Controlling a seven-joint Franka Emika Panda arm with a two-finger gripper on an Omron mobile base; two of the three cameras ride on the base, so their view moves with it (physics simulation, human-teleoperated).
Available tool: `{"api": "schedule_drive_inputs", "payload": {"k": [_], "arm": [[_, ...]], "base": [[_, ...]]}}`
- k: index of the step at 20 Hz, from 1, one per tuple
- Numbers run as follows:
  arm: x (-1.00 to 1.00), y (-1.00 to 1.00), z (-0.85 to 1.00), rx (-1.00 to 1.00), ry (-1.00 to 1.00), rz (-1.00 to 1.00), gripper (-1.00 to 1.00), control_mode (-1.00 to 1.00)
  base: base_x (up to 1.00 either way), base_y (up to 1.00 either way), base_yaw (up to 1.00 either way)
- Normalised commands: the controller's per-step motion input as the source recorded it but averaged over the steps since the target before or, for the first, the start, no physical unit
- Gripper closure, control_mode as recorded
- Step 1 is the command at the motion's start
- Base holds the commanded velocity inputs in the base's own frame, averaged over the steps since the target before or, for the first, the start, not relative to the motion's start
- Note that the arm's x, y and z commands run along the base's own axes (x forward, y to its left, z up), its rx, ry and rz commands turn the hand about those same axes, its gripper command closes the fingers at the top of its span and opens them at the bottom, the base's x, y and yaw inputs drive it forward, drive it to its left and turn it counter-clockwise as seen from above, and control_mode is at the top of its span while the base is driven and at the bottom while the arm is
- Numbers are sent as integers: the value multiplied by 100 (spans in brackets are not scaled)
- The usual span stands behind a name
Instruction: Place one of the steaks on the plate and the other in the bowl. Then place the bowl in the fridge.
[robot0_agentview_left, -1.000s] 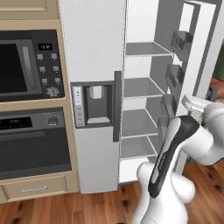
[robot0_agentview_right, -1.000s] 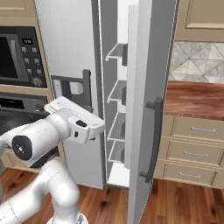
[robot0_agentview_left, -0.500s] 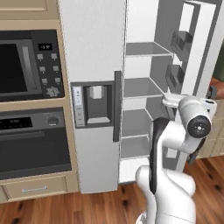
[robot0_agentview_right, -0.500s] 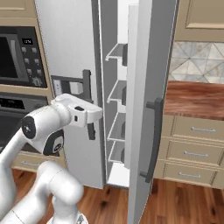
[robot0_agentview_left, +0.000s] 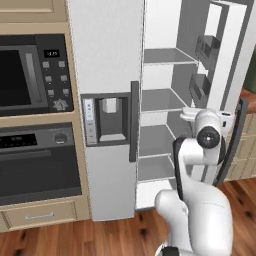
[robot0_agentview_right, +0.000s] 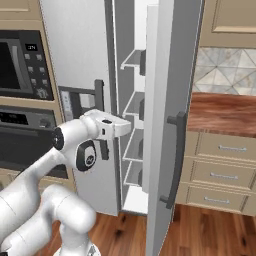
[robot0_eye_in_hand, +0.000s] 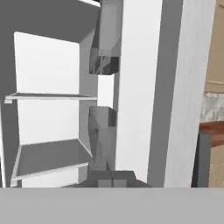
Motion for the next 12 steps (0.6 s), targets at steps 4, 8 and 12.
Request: {"api": "schedule_drive_inputs", "payload": {"k": [4, 8, 12], "arm": [[33, -45, 0, 2, 27, 0, 100, -100], [58, -39, -6, 0, 20, 0, 100, -100], [43, -84, -22, 6, 7, 0, 100, -100]], "base": [[0, 0, 0], [0, 0, 0], [0, 0, 0]]}}
